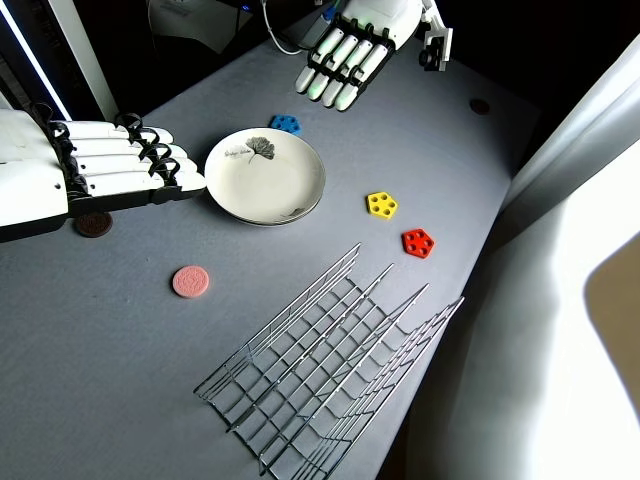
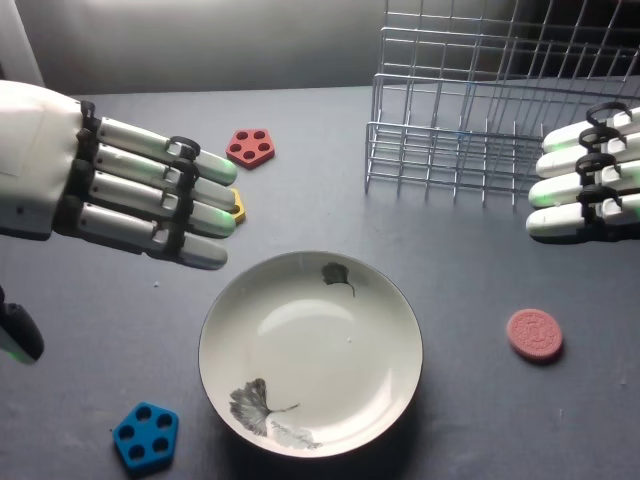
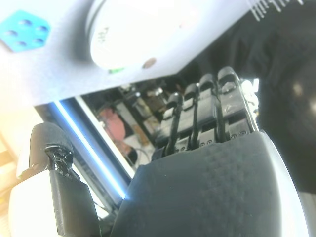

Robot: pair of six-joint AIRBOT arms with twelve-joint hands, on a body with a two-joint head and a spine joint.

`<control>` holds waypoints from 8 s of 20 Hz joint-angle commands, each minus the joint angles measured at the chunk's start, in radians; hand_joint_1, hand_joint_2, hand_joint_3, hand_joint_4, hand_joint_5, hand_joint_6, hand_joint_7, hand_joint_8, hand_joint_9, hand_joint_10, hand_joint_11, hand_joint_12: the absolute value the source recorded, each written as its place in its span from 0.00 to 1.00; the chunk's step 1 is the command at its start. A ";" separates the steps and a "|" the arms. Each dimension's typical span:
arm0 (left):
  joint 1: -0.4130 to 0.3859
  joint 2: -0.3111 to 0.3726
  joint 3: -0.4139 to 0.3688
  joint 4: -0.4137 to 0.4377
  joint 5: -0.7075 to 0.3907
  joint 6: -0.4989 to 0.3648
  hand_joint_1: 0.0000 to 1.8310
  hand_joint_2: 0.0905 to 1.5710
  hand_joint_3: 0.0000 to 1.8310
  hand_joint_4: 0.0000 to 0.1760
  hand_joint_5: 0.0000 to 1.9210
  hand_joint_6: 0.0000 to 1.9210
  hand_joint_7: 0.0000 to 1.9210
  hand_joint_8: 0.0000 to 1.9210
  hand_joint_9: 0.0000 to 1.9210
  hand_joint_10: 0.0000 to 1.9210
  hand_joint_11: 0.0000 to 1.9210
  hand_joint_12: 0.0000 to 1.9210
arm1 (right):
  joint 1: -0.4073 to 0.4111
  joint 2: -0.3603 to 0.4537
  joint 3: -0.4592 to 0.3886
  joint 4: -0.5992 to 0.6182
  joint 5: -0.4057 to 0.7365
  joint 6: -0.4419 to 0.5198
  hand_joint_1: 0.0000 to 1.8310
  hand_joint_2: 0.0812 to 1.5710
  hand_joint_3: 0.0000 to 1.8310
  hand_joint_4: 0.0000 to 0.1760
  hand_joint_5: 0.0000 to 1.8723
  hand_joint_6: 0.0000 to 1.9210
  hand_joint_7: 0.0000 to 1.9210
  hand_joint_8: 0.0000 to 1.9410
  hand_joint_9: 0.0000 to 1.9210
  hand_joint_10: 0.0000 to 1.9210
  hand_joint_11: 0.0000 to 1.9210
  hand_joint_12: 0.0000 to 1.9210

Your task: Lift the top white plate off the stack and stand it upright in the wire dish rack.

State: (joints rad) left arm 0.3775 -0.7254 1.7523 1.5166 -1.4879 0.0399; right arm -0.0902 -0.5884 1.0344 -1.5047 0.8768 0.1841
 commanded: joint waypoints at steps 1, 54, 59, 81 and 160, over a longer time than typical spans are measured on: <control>-0.016 0.001 -0.012 -0.066 -0.048 0.002 0.23 0.58 0.00 0.00 0.00 0.00 0.00 0.00 0.00 0.00 0.00 0.00 | 0.014 0.012 -0.002 0.077 0.026 0.000 0.23 0.66 0.00 0.00 0.00 0.00 0.00 0.00 0.00 0.00 0.02 0.01; 0.193 -0.030 -0.255 0.104 0.372 0.065 0.21 0.58 0.00 0.00 0.00 0.00 0.00 0.00 0.00 0.00 0.00 0.00 | -0.021 -0.031 -0.007 0.097 0.024 -0.109 0.22 0.67 0.00 0.00 0.00 0.00 0.00 0.00 0.00 0.00 0.02 0.01; 0.208 -0.045 -0.256 0.050 0.417 0.055 0.20 0.58 0.00 0.00 0.00 0.00 0.00 0.00 0.00 0.00 0.00 0.00 | -0.028 -0.034 -0.003 0.095 0.024 -0.129 0.22 0.66 0.00 0.00 0.00 0.00 0.00 0.00 0.00 0.00 0.02 0.01; 0.187 -0.144 -0.311 -0.053 0.552 0.001 0.25 0.59 0.00 0.00 0.00 0.00 0.00 0.00 0.00 0.00 0.00 0.00 | -0.169 -0.111 -0.040 0.112 -0.074 -0.393 0.26 0.70 0.00 0.00 0.00 0.00 0.00 0.00 0.00 0.00 0.02 0.02; -0.019 -0.137 0.217 -0.272 -0.078 -0.083 0.19 0.61 0.00 0.00 0.00 0.00 0.00 0.00 0.00 0.00 0.00 0.00 | 0.052 -0.411 0.069 0.457 -0.215 -0.437 0.82 0.62 0.00 0.00 0.55 0.42 0.69 0.05 0.71 0.16 0.58 0.61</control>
State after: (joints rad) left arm 0.3893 -0.8619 1.9675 1.3426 -1.4940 -0.0463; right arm -0.0559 -1.0126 1.1019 -1.1061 0.5915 -0.2447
